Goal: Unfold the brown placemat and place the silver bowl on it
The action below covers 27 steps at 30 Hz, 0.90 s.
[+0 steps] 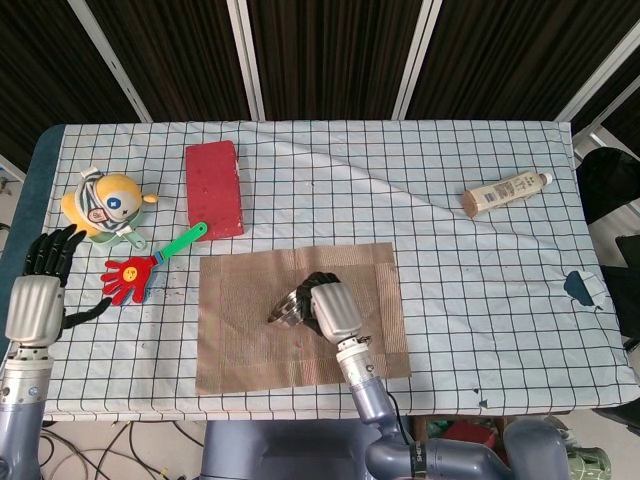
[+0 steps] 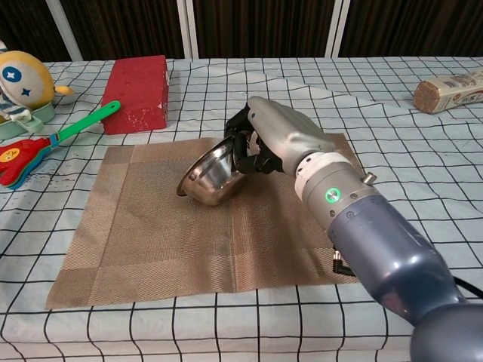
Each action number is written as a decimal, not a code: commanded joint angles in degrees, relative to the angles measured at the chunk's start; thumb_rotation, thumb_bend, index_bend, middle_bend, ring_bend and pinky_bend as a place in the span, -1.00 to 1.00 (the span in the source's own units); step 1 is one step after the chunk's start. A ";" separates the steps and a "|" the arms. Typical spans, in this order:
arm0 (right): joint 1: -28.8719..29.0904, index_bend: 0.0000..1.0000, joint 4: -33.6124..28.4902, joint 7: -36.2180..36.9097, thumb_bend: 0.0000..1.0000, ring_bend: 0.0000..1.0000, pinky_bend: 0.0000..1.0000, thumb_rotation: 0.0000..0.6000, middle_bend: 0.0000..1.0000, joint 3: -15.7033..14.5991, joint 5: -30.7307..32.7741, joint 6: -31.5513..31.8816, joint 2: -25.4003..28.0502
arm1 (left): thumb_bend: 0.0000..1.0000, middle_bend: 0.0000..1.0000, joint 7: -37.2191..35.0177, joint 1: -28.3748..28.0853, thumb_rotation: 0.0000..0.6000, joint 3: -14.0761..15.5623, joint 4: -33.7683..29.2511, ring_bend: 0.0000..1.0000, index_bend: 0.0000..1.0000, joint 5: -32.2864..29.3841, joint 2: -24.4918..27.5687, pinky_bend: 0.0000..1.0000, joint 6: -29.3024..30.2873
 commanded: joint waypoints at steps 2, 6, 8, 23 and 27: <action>-0.07 0.59 1.32 0.22 0.14 -0.43 -0.41 1.00 -0.05 0.11 0.21 0.40 -0.52 | -0.98 -0.92 -0.18 -0.02 1.00 -0.18 -0.06 -0.93 -0.82 -0.27 0.10 -0.91 -0.09; -0.82 0.38 0.75 -0.22 -0.11 -0.50 -0.48 1.00 -0.23 -0.36 0.25 0.64 0.71 | -0.98 -0.92 0.01 -0.06 1.00 -0.16 -0.07 -0.93 -0.82 -0.23 0.02 -0.91 -0.08; -1.38 0.17 -0.32 -0.89 -0.23 -0.57 -0.52 1.00 -0.35 -1.10 0.00 0.82 1.86 | -0.98 -0.92 0.25 -0.08 1.00 -0.14 -0.08 -0.93 -0.82 -0.19 -0.06 -0.91 -0.05; -7.54 -0.25 -11.29 -3.86 -0.49 -0.72 -0.59 1.00 -0.61 -7.04 -0.03 3.38 10.60 | -0.98 -0.92 0.83 0.04 1.00 0.17 -0.15 -0.93 -0.82 0.25 -0.25 -0.91 0.30; -9.26 -0.29 -13.60 -4.51 -0.55 -0.73 -0.59 1.00 -0.64 -8.86 -0.54 4.62 12.67 | -0.98 -0.92 0.83 0.07 1.00 0.25 -0.12 -0.93 -0.82 0.36 -0.24 -0.91 0.35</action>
